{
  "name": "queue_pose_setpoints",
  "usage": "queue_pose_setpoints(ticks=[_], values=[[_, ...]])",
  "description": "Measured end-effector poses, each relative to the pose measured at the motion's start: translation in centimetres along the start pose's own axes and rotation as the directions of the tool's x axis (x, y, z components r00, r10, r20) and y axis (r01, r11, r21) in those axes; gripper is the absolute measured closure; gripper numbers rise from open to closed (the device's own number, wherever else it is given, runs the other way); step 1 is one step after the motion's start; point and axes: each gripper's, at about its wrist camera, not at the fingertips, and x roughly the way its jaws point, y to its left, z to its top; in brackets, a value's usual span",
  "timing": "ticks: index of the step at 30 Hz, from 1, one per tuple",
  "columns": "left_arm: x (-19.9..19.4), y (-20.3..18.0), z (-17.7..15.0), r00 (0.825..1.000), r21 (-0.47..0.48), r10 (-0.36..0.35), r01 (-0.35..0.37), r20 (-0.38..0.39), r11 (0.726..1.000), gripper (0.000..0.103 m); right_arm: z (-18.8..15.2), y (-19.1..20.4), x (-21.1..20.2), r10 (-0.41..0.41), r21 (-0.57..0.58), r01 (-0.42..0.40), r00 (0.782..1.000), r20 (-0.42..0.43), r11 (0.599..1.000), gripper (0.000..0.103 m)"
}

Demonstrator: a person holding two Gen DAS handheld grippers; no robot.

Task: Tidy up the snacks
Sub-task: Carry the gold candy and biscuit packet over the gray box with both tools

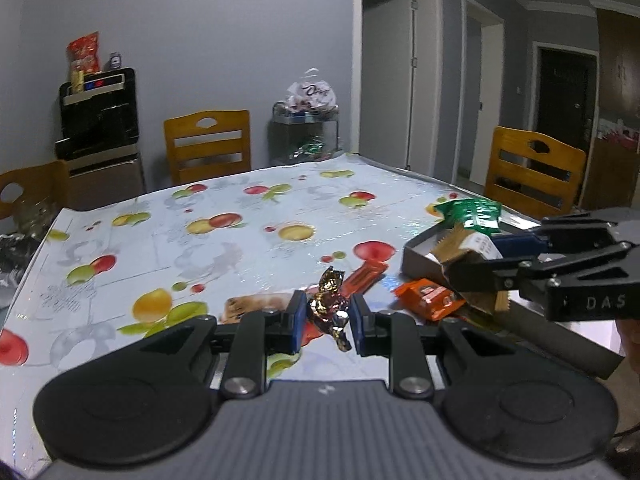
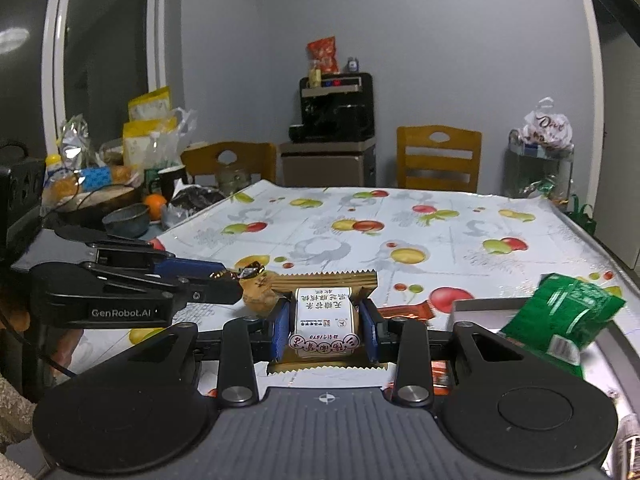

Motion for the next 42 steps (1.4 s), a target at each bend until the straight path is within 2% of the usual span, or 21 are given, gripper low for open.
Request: queue_pose_setpoints(ticks=[20,29,32,38,42], values=[[3.2,-6.6,2.3,0.996,0.071,-0.083,0.084,-0.017,0.994,0.082,-1.3,-7.5,-4.6,-0.114,0.085,0.108,0.992,0.059,0.990,0.065],[5.3,-10.2,3.7,0.993,0.089,-0.114,0.116,-0.022,0.989,0.082,-2.6,-11.3,-5.7,-0.169,0.117,0.163,0.985,0.044,0.980,0.065],[6.3,-11.6,3.9,0.988,0.087,-0.151,0.154,-0.039,0.984,0.082,-3.1,-12.2,-5.6,-0.203,0.107,0.199,0.979,0.029,0.974,0.065],[8.7,-15.3,4.2,0.974,0.142,-0.214,0.223,-0.071,0.965,0.082,-4.5,-13.8,-5.6,-0.235,0.118,0.235,0.972,-0.011,0.965,0.065],[11.3,-17.0,4.2,0.970,0.155,-0.221,0.234,-0.098,0.960,0.082,-5.1,-14.3,-5.0,-0.264,0.108,0.267,0.964,-0.042,0.958,0.065]])
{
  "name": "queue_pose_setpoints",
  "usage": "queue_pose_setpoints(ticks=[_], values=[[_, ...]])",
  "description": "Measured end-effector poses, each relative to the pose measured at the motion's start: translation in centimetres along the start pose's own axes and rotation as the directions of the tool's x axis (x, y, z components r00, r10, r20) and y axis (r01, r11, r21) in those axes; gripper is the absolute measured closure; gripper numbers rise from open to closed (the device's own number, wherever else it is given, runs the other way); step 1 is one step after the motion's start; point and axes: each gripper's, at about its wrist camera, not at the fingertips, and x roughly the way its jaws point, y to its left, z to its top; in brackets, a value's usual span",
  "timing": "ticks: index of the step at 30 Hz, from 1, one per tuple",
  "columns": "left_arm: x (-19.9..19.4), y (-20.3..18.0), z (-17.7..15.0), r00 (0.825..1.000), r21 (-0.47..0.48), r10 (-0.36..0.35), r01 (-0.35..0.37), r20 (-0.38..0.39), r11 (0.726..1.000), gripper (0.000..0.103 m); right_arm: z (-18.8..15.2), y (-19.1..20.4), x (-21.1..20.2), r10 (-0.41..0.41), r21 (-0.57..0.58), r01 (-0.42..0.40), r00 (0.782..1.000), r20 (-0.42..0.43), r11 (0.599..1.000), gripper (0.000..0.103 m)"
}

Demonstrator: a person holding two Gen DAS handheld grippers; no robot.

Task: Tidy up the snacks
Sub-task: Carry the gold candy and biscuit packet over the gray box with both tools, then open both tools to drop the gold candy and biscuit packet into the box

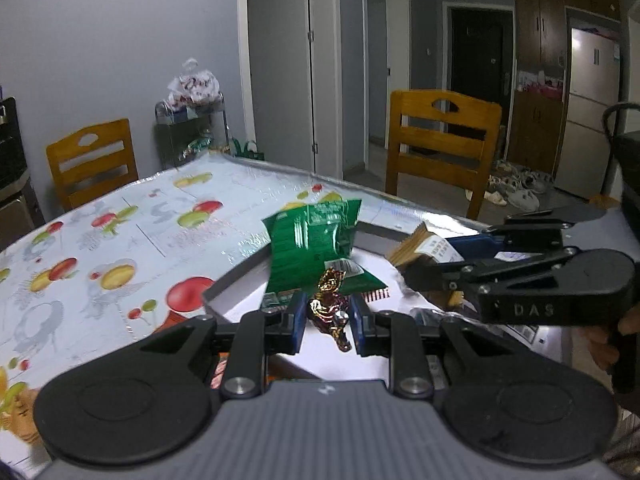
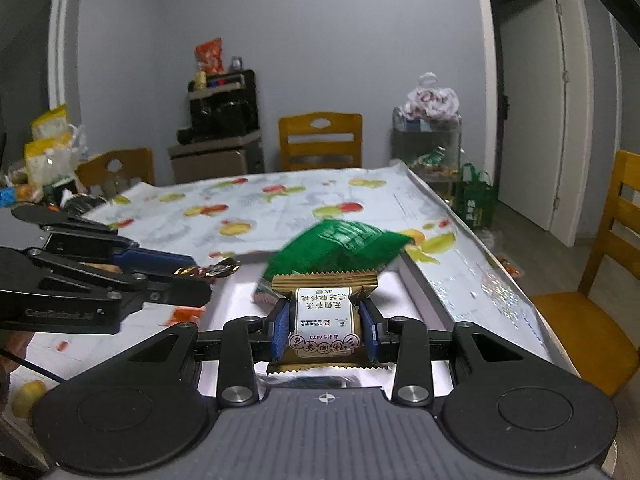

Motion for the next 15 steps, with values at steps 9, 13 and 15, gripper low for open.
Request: queue_pose_setpoints(ticks=[9,13,15], values=[[4.9,-0.3,-0.5,0.997,-0.002,0.027,-0.027,-0.068,1.000,0.082,0.4,-0.3,2.2,-0.076,-0.001,0.076,0.997,-0.016,0.997,0.065],[5.7,0.1,-0.9,0.996,-0.011,0.033,-0.034,-0.081,0.999,0.082,0.5,-0.5,3.1,-0.088,0.007,0.088,0.995,-0.046,0.996,0.065],[5.8,0.3,-1.0,0.996,-0.011,0.041,-0.042,-0.081,0.999,0.082,0.6,-0.5,3.2,-0.096,0.005,0.097,0.994,-0.048,0.995,0.065]])
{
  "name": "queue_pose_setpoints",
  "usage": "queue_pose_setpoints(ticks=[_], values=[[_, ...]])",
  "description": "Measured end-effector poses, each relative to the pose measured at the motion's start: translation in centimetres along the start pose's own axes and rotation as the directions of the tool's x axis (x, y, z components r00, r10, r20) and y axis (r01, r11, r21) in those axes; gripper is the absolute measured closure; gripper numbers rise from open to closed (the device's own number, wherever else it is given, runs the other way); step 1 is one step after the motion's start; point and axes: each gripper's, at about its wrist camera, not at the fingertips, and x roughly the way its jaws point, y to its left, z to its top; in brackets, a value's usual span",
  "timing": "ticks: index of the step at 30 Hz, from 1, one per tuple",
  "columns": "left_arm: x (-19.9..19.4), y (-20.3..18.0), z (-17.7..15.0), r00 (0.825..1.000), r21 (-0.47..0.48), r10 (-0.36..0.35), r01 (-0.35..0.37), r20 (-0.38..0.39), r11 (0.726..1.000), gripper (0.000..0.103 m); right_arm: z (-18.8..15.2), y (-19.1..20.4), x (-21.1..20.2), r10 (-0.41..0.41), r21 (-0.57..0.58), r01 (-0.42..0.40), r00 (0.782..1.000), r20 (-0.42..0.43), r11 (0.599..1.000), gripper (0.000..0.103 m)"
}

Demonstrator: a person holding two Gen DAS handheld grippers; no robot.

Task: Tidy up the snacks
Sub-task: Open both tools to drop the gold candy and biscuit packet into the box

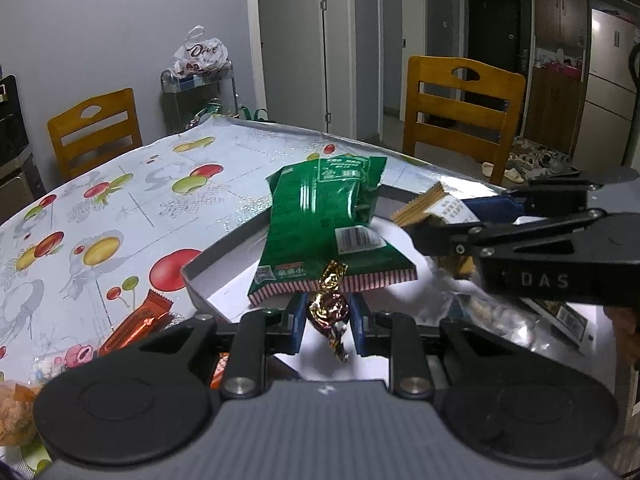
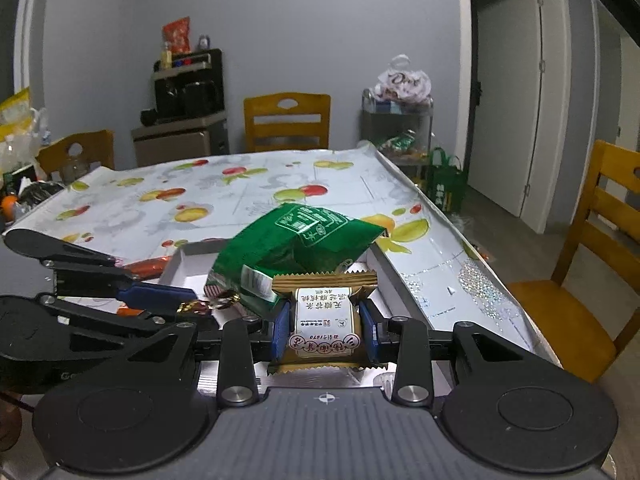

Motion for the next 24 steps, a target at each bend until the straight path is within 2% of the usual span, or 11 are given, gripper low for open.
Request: queue_pose_setpoints(ticks=[18,19,21,24], values=[[-0.6,0.2,-0.3,1.000,-0.011,-0.008,0.008,0.000,1.000,0.082,0.2,0.5,0.5,-0.034,-0.036,0.033,0.999,-0.015,0.999,0.063],[-0.6,0.2,-0.3,1.000,-0.011,-0.008,0.008,-0.001,1.000,0.081,0.2,0.5,0.5,-0.038,-0.034,0.038,0.999,-0.013,0.999,0.061],[-0.7,0.2,-0.4,1.000,-0.013,-0.006,0.006,0.001,1.000,0.073,0.2,0.6,0.5,-0.042,-0.031,0.042,0.999,-0.008,0.999,0.057],[-0.9,0.4,-0.4,1.000,-0.018,-0.007,0.007,0.004,1.000,0.072,0.2,0.7,0.4,-0.044,-0.034,0.044,0.999,-0.001,0.998,0.054]])
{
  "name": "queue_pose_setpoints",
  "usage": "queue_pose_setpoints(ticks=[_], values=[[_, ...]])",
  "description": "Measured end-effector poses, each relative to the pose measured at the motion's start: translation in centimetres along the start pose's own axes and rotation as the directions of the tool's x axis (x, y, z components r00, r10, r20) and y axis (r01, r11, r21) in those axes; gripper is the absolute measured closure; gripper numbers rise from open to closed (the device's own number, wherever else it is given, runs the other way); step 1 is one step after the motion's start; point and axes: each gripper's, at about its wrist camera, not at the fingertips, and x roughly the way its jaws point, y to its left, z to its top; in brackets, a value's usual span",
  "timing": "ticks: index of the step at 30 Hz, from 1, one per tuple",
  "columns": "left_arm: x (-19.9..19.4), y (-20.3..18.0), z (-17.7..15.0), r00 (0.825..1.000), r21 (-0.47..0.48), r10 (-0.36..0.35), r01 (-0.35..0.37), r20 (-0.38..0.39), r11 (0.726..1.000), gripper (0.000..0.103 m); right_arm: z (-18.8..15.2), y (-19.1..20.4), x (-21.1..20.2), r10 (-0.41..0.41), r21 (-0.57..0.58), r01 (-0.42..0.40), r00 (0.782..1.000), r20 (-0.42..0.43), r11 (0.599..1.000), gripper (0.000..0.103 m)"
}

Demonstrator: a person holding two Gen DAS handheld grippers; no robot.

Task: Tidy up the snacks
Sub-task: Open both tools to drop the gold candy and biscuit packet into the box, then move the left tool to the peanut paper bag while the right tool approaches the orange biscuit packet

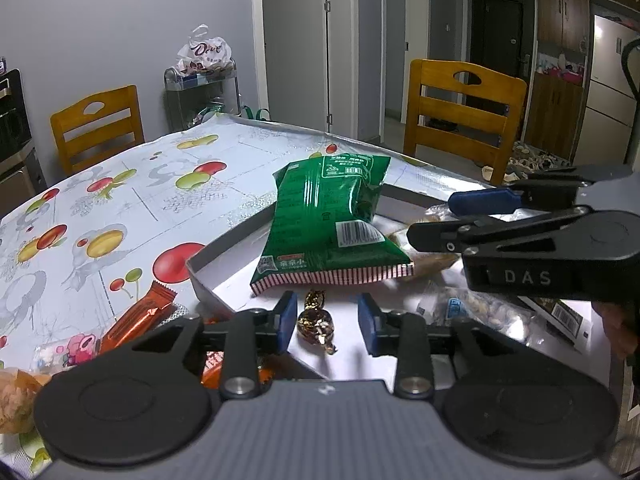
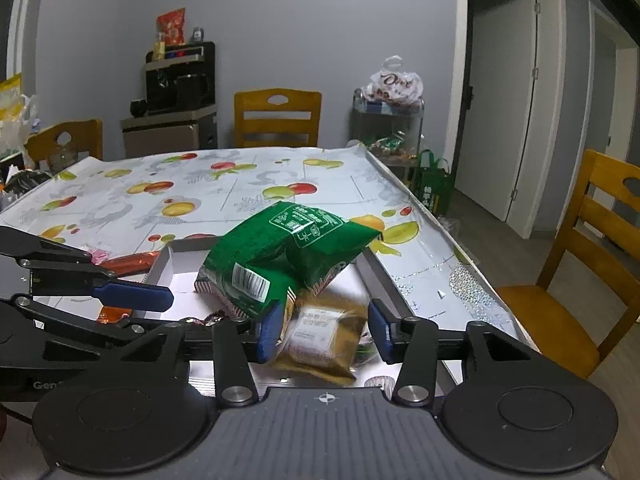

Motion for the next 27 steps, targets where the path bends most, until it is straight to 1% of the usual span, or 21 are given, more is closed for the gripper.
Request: queue_pose_setpoints(ticks=[5,7,9,13,14,15,16,17,18,19,21,22,27], values=[[-0.3,0.1,0.0,1.000,-0.005,-0.003,0.003,0.000,1.000,0.071,0.0,0.0,-0.3,0.004,0.001,-0.004,1.000,0.007,1.000,0.051],[-0.4,0.0,0.0,1.000,-0.007,-0.001,0.001,0.003,1.000,0.063,0.1,0.2,-0.5,0.005,0.001,-0.005,1.000,0.013,1.000,0.048],[-0.6,0.2,-0.1,1.000,-0.010,-0.002,0.002,0.013,1.000,0.052,0.2,0.2,-0.8,0.003,-0.001,-0.003,1.000,0.022,1.000,0.044],[-1.2,0.2,-0.1,0.999,-0.014,-0.007,0.008,0.032,1.000,0.039,0.3,0.4,-1.4,-0.001,-0.002,0.001,0.999,0.035,1.000,0.034],[-1.3,0.2,-0.1,0.999,-0.015,-0.010,0.010,0.035,1.000,0.034,0.3,0.4,-1.5,-0.002,0.002,0.002,0.999,0.037,1.000,0.027],[-1.5,0.2,-0.2,0.999,-0.017,-0.013,0.014,0.038,1.000,0.028,0.3,0.4,-1.6,-0.002,0.008,0.002,0.999,0.041,1.000,0.022],[-1.6,0.3,-0.2,0.999,-0.020,-0.016,0.017,0.040,1.000,0.025,0.4,0.4,-1.8,-0.002,0.017,0.001,0.999,0.049,1.000,0.014],[-1.8,0.4,-0.2,0.999,-0.023,-0.020,0.021,0.045,1.000,0.020,0.4,0.4,-1.9,-0.003,0.023,0.002,0.999,0.054,1.000,0.010],[-2.0,0.4,-0.3,0.998,-0.025,-0.023,0.025,0.050,0.999,0.017,0.5,0.4,-1.9,-0.005,0.026,0.004,0.998,0.055,1.000,0.009],[-2.2,0.5,-0.4,0.998,-0.026,-0.025,0.026,0.055,0.999,0.016,0.5,0.4,-1.9,-0.006,0.027,0.005,0.999,0.054,1.000,0.009],[-2.5,0.6,-0.5,0.998,-0.029,-0.023,0.025,0.061,0.999,0.013,0.6,0.6,-2.0,-0.008,0.029,0.007,0.998,0.057,1.000,0.004],[-2.7,0.7,-0.5,0.998,-0.032,-0.025,0.027,0.061,0.999,0.013,0.6,0.6,-2.1,-0.010,0.033,0.008,0.998,0.061,0.999,0.000],[-4.0,1.5,-1.0,0.997,-0.041,-0.030,0.033,0.064,0.999,0.011,0.8,1.1,-2.9,-0.001,0.042,-0.003,0.997,0.072,0.999,0.000]])
